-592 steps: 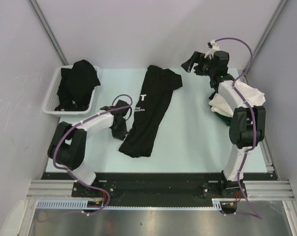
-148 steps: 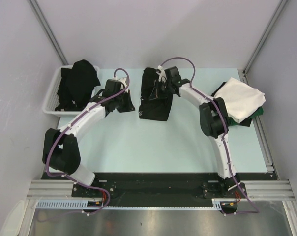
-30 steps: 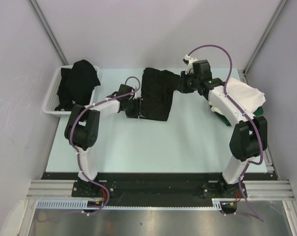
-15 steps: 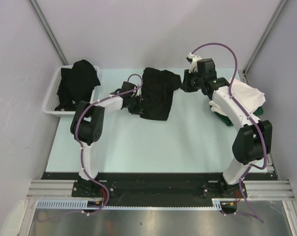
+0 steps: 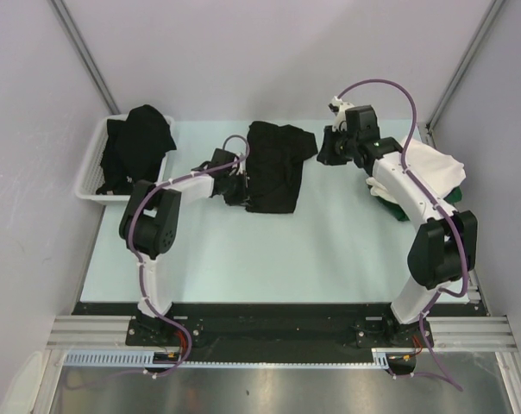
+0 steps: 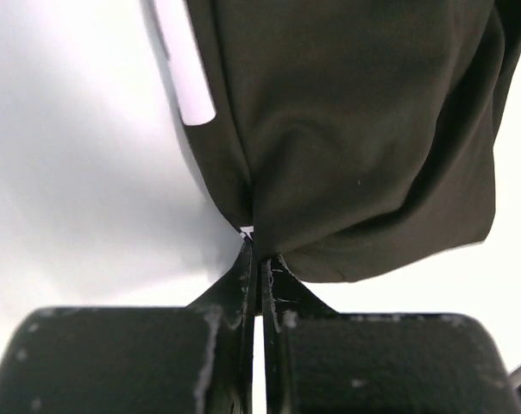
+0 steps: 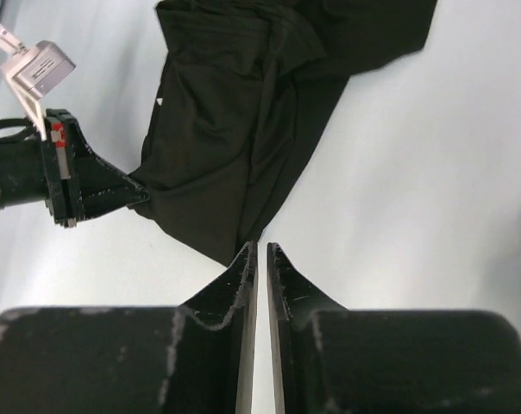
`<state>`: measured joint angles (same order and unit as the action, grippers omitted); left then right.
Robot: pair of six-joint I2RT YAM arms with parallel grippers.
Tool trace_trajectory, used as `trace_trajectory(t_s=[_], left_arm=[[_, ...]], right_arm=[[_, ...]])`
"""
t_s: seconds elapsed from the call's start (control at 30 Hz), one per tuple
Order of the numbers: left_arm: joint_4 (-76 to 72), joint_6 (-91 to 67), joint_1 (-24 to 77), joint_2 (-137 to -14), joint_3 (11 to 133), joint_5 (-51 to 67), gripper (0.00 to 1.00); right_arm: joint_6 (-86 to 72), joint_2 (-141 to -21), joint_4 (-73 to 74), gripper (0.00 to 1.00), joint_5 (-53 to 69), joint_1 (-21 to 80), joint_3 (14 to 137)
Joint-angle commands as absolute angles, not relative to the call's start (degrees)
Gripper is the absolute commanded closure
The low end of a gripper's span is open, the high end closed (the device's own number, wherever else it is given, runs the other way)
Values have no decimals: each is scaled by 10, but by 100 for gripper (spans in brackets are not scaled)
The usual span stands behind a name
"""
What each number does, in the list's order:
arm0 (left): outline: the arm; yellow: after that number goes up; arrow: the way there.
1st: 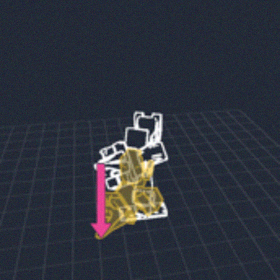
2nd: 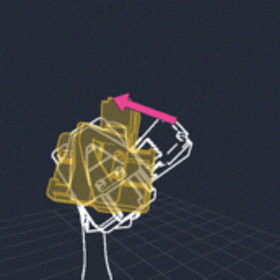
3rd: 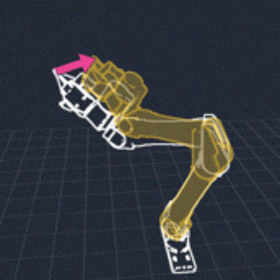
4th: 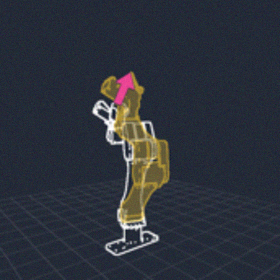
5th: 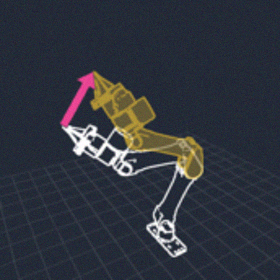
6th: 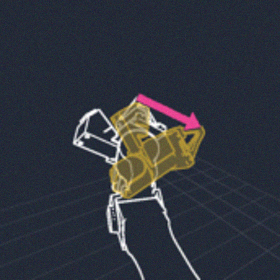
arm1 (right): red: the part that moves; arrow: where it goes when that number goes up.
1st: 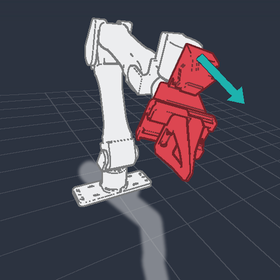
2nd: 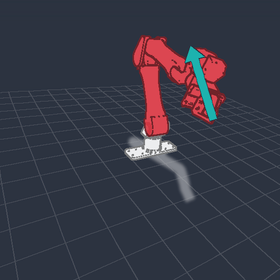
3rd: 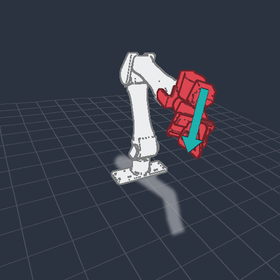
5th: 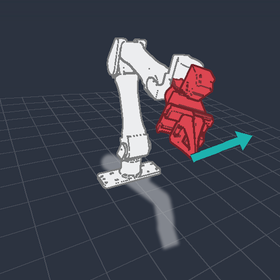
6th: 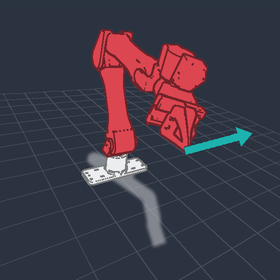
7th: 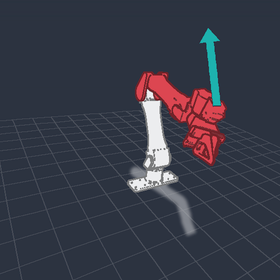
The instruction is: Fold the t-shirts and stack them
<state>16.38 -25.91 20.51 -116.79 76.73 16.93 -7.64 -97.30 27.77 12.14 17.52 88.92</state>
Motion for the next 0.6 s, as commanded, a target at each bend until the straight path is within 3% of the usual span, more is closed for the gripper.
trace_trajectory(t_s=[0.0, 0.07, 0.2, 0.57], left_arm=[[222, -254, 241, -1106, 701, 174, 100], [233, -254, 257, -1075, 673, 169, 100], [233, -252, 285, -1024, 621, 176, 100], [243, -252, 313, -940, 528, 169, 100]], right_arm=[[-126, -948, 294, 89, 135, 179, 840], [-153, -933, 289, 88, 119, 186, 815], [-199, -922, 307, 76, 116, 192, 771], [-303, -848, 238, 70, 160, 259, 570]])
